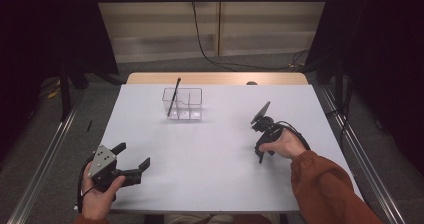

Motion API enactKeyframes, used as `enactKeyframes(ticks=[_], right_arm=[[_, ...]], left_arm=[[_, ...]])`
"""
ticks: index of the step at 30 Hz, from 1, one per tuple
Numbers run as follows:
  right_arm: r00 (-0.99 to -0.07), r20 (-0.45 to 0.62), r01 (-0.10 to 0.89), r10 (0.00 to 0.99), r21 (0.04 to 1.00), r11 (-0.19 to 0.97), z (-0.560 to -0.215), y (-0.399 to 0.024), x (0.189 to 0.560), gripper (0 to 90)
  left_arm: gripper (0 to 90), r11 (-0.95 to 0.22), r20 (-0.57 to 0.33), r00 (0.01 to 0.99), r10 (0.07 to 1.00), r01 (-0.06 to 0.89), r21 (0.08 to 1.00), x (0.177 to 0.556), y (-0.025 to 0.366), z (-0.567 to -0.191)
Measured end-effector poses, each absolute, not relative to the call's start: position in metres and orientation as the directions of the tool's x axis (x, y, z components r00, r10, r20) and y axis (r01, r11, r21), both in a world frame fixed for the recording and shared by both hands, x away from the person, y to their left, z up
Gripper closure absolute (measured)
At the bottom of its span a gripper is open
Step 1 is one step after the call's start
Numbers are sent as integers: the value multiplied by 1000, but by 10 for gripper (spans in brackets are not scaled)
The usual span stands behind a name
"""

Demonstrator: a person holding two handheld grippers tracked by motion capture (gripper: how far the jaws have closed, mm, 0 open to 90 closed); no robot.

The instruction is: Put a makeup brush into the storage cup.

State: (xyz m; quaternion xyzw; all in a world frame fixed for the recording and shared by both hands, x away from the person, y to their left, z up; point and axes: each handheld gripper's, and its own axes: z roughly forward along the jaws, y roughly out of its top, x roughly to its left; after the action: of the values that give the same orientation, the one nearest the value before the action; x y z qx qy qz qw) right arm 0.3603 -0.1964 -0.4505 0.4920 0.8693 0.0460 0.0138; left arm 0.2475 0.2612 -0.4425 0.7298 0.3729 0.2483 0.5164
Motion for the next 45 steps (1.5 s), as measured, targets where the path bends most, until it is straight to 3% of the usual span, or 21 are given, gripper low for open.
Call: enactKeyframes(ticks=[6, 18, 33, 45], right_arm=[[-518, 29, 853, 855, 94, 514, -449, -201, 360, 653], [-516, 36, 855, 856, 85, 512, -448, -206, 362, 843], [-513, 28, 853, 858, 129, 506, -448, -208, 356, 848], [-498, 76, 850, 864, 241, 469, -435, -225, 349, 848]], left_arm=[[36, -191, -20, 595, 804, 289, 938, 248, 262, -442], [36, -193, -18, 600, 800, 286, 939, 248, 262, -442], [36, -184, -30, 595, 803, 295, 938, 248, 262, -443], [36, -197, -21, 597, 802, 298, 934, 248, 262, -443]])
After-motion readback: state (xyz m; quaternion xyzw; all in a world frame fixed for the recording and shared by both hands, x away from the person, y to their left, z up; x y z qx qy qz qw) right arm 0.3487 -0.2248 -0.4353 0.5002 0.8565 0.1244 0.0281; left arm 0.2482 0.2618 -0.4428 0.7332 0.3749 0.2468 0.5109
